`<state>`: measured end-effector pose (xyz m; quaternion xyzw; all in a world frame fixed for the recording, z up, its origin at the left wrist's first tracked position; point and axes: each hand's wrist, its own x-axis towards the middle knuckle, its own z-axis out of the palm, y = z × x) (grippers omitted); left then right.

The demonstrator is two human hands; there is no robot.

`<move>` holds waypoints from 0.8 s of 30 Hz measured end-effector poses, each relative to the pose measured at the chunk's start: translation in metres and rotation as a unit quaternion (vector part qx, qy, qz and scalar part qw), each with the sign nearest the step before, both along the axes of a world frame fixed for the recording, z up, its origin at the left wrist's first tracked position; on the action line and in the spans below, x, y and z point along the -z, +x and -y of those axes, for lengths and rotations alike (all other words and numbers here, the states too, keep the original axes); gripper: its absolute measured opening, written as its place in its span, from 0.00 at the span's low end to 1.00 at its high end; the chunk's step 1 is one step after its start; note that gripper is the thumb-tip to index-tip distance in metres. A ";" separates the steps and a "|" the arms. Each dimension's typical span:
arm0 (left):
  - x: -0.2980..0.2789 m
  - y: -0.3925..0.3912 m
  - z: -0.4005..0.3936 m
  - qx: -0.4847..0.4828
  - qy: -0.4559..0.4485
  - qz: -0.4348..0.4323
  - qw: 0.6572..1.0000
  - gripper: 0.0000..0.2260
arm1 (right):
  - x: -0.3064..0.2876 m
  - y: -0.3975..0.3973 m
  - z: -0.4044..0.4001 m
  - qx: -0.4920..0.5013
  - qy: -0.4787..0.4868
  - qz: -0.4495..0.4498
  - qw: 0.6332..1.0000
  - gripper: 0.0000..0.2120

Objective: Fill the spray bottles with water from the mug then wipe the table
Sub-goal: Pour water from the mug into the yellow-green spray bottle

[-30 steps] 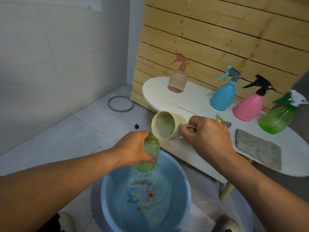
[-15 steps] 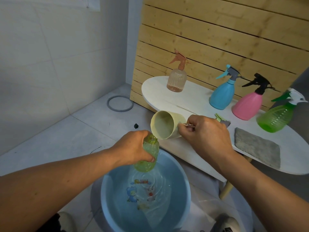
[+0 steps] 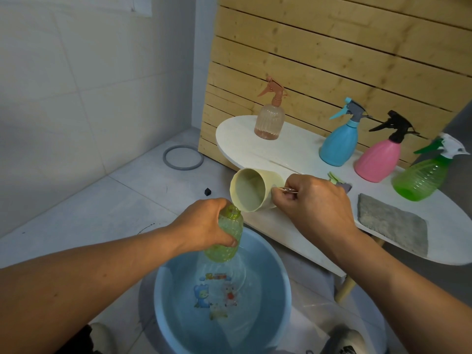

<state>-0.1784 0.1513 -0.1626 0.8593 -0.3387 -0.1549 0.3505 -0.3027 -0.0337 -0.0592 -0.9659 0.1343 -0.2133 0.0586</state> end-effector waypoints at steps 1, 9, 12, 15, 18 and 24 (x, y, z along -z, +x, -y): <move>0.000 0.000 0.000 0.000 -0.001 -0.002 1.000 0.30 | 0.000 0.000 -0.001 -0.001 -0.003 0.002 1.000 0.19; 0.000 -0.001 0.000 0.002 -0.002 -0.002 1.000 0.29 | -0.002 -0.002 -0.002 -0.005 -0.017 -0.002 1.000 0.17; 0.000 0.000 0.000 0.003 -0.002 0.000 1.000 0.30 | -0.004 -0.003 -0.004 -0.010 -0.017 0.000 1.000 0.19; -0.001 -0.001 0.000 0.002 -0.002 -0.005 1.000 0.27 | -0.006 -0.005 -0.007 -0.009 -0.021 0.001 1.000 0.21; -0.002 -0.002 0.000 0.003 -0.001 -0.003 1.000 0.27 | -0.007 -0.005 -0.007 -0.011 -0.024 0.002 1.000 0.21; -0.002 -0.002 0.001 0.002 -0.003 0.002 1.000 0.29 | -0.006 -0.005 -0.007 -0.015 -0.032 0.018 0.999 0.19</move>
